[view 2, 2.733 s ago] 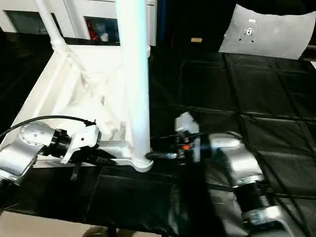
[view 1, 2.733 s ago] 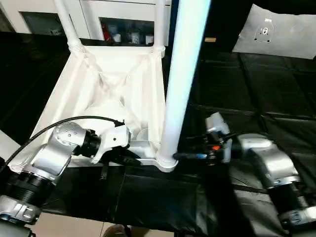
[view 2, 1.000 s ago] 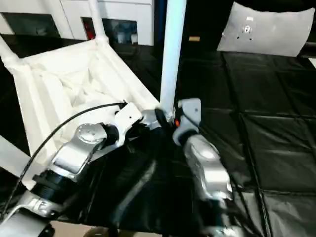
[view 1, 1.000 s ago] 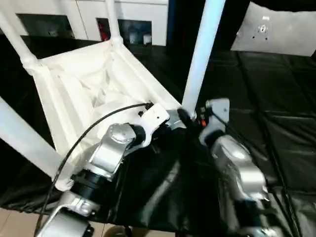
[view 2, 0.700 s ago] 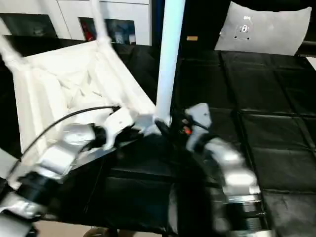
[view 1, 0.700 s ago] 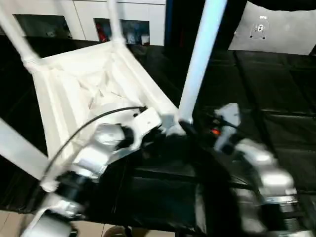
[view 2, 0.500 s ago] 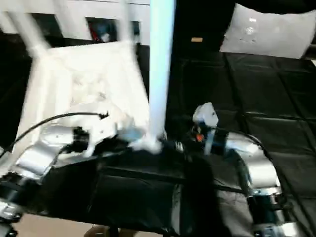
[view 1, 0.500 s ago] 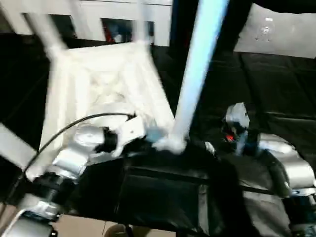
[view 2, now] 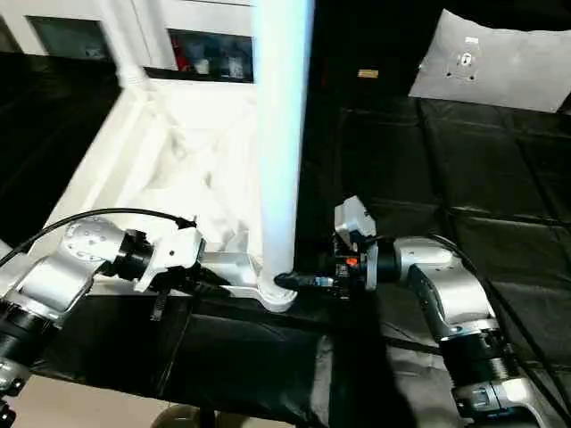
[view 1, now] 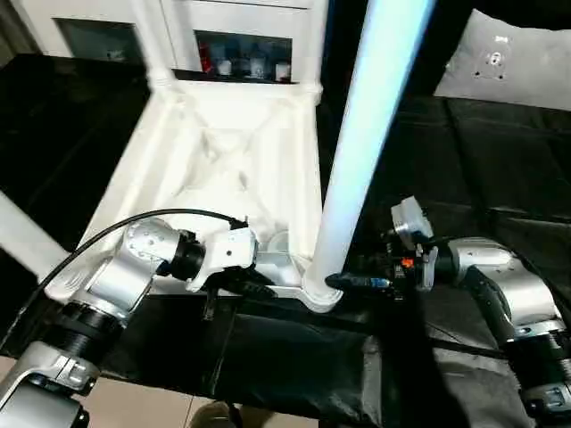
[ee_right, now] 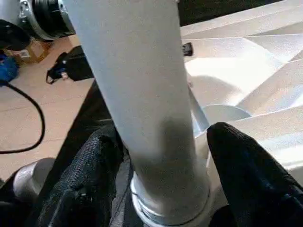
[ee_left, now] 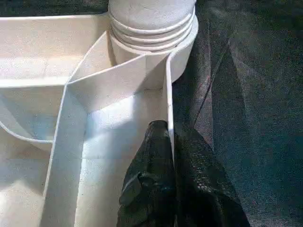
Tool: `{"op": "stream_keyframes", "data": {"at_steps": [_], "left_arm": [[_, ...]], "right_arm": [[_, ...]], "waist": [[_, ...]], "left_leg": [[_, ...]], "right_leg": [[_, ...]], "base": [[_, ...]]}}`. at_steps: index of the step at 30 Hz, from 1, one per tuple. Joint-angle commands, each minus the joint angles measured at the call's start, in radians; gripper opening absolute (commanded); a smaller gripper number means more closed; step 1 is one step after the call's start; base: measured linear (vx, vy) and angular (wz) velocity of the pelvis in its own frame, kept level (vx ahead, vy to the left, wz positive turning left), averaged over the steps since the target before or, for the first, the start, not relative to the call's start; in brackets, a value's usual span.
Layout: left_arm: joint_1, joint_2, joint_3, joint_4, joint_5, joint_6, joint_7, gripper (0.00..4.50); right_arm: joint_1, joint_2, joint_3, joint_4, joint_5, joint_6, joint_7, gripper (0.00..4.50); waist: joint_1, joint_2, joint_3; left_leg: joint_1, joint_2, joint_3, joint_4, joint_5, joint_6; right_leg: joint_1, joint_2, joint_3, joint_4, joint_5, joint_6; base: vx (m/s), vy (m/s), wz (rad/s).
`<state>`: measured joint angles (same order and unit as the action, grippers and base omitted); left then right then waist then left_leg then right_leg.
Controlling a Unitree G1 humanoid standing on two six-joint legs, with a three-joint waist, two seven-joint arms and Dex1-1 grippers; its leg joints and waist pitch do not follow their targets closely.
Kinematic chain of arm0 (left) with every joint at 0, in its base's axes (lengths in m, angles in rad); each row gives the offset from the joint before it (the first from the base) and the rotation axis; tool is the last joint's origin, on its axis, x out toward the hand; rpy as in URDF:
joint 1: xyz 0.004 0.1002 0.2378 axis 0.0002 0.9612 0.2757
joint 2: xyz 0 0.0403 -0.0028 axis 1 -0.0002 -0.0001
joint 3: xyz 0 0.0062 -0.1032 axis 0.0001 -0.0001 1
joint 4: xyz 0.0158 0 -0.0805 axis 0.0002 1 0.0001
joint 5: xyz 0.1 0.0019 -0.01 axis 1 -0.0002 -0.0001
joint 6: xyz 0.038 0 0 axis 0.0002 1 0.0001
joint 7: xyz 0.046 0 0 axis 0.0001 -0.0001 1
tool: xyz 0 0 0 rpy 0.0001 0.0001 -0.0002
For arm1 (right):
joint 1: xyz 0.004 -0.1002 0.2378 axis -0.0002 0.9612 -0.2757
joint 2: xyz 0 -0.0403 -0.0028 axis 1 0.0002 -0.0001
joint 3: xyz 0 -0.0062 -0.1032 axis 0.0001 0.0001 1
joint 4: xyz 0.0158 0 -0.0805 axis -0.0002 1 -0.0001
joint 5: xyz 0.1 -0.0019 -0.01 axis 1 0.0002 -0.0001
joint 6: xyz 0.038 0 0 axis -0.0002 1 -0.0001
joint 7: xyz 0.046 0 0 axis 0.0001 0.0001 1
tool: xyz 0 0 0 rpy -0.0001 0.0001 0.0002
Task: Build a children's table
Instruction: Rotate leg to tighten
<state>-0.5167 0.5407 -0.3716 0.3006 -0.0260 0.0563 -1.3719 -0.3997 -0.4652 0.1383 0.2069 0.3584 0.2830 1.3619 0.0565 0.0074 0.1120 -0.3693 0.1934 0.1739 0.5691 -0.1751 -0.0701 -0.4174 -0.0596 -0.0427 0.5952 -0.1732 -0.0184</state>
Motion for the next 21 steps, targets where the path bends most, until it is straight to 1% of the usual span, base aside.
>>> {"op": "stream_keyframes", "data": {"at_steps": [1,2,4,5,8,11,12,14,15,16,17,18,19,20,21], "left_arm": [[-0.005,-0.004,-0.059,-0.004,0.009,-0.022,-0.054,0.00],[-0.006,-0.004,-0.059,0.000,0.009,-0.025,-0.056,0.00],[-0.008,-0.003,-0.059,0.006,0.009,-0.031,-0.061,0.00],[-0.008,-0.003,-0.059,0.008,0.009,-0.034,-0.063,0.00],[-0.009,-0.004,-0.057,0.017,0.013,-0.039,-0.064,0.00],[-0.008,-0.004,-0.054,0.017,0.013,-0.036,-0.059,0.00],[-0.006,-0.005,-0.052,0.016,0.013,-0.032,-0.053,0.00],[-0.001,-0.009,-0.047,0.010,0.017,-0.017,-0.031,0.00],[-0.001,-0.009,-0.047,0.009,0.018,-0.014,-0.027,0.00],[0.000,-0.020,-0.036,-0.001,0.028,0.026,0.019,0.00],[0.000,-0.025,-0.031,-0.005,0.031,0.042,0.038,0.00],[-0.003,-0.047,-0.016,-0.020,0.038,0.090,0.092,0.00],[-0.003,-0.047,-0.016,-0.020,0.038,0.090,0.092,0.00],[-0.007,-0.083,0.002,-0.040,0.041,0.150,0.162,0.00],[-0.014,-0.133,0.023,-0.059,0.040,0.208,0.240,0.00]], "right_arm": [[-0.015,-0.005,0.011,0.004,0.013,0.008,0.021,2.69],[-0.015,-0.005,0.014,0.008,0.013,0.007,0.027,2.61],[-0.016,-0.007,0.019,0.012,0.014,0.007,0.036,2.40],[-0.015,-0.008,0.022,0.012,0.014,0.008,0.039,2.40],[-0.013,-0.006,0.026,0.005,0.015,0.015,0.043,2.11],[-0.006,-0.005,0.030,-0.004,0.015,0.022,0.038,1.96],[-0.001,-0.004,0.032,-0.009,0.015,0.027,0.032,1.96],[0.013,0.002,0.031,-0.022,0.018,0.037,0.013,1.95],[0.015,0.004,0.030,-0.025,0.019,0.040,0.008,1.94],[0.033,0.021,0.024,-0.051,0.016,0.058,-0.044,1.93],[0.039,0.028,0.022,-0.060,0.014,0.063,-0.066,1.93],[0.054,0.060,0.015,-0.086,-0.009,0.065,-0.151,1.93],[0.054,0.060,0.015,-0.086,-0.009,0.065,-0.151,1.93],[0.069,0.108,0.007,-0.110,-0.046,0.065,-0.270,1.93],[0.080,0.166,-0.003,-0.130,-0.079,0.082,-0.396,1.93]], "waist": [[-0.006,-0.006,-0.068],[-0.005,-0.004,-0.068],[-0.005,-0.005,-0.069],[-0.005,-0.005,-0.069],[-0.004,-0.005,-0.069],[-0.004,-0.004,-0.068],[-0.004,-0.003,-0.066],[-0.004,-0.003,-0.067],[-0.004,-0.001,-0.066],[-0.004,-0.003,-0.066],[-0.003,-0.001,-0.064],[-0.006,-0.005,-0.063],[-0.006,-0.004,-0.061],[-0.011,-0.004,-0.057],[-0.017,-0.011,-0.050]], "left_leg": [[0.009,0.034,0.002,-0.054,-0.134,0.091],[0.010,0.034,0.002,-0.054,-0.134,0.091],[0.010,0.034,0.002,-0.053,-0.133,0.091],[0.010,0.033,0.002,-0.053,-0.132,0.091],[0.009,0.033,0.002,-0.053,-0.128,0.092],[0.009,0.033,0.002,-0.054,-0.132,0.090],[0.010,0.034,0.001,-0.055,-0.144,0.085],[0.011,0.034,0.002,-0.055,-0.150,0.081],[0.012,0.035,0.001,-0.056,-0.154,0.079],[0.012,0.035,0.001,-0.056,-0.155,0.077],[0.013,0.035,0.001,-0.058,-0.156,0.072],[0.012,0.035,0.001,-0.060,-0.169,0.067],[0.013,0.036,0.000,-0.061,-0.172,0.059],[0.013,0.034,0.000,-0.063,-0.200,0.049],[0.012,0.029,-0.003,-0.067,-0.233,0.021]], "right_leg": [[0.058,-0.065,0.043,-0.058,-0.149,-0.264],[0.057,-0.065,0.042,-0.058,-0.152,-0.262],[0.057,-0.065,0.042,-0.058,-0.150,-0.262],[0.057,-0.064,0.042,-0.058,-0.149,-0.263],[0.058,-0.064,0.042,-0.058,-0.140,-0.263],[0.058,-0.065,0.042,-0.058,-0.147,-0.263],[0.057,-0.064,0.042,-0.060,-0.165,-0.261],[0.056,-0.065,0.042,-0.062,-0.175,-0.257],[0.055,-0.064,0.042,-0.063,-0.179,-0.257],[0.056,-0.064,0.043,-0.063,-0.180,-0.255],[0.054,-0.064,0.043,-0.063,-0.179,-0.254],[0.055,-0.065,0.044,-0.066,-0.200,-0.250],[0.054,-0.066,0.045,-0.066,-0.212,-0.244],[0.050,-0.067,0.045,-0.072,-0.267,-0.234],[0.046,-0.067,0.043,-0.084,-0.400,-0.189]], "base": [[0.000,0.000,0.00],[0.000,0.000,0.00],[0.000,0.000,0.00],[0.000,0.000,0.00],[0.000,0.000,0.00],[0.000,0.000,0.00],[0.000,0.000,0.00],[0.000,0.000,0.00],[0.000,0.000,0.00],[0.000,0.000,0.00],[0.000,0.000,0.00],[0.000,0.000,0.00],[0.000,0.000,0.00],[0.000,0.000,0.00],[0.000,0.000,0.00]]}}
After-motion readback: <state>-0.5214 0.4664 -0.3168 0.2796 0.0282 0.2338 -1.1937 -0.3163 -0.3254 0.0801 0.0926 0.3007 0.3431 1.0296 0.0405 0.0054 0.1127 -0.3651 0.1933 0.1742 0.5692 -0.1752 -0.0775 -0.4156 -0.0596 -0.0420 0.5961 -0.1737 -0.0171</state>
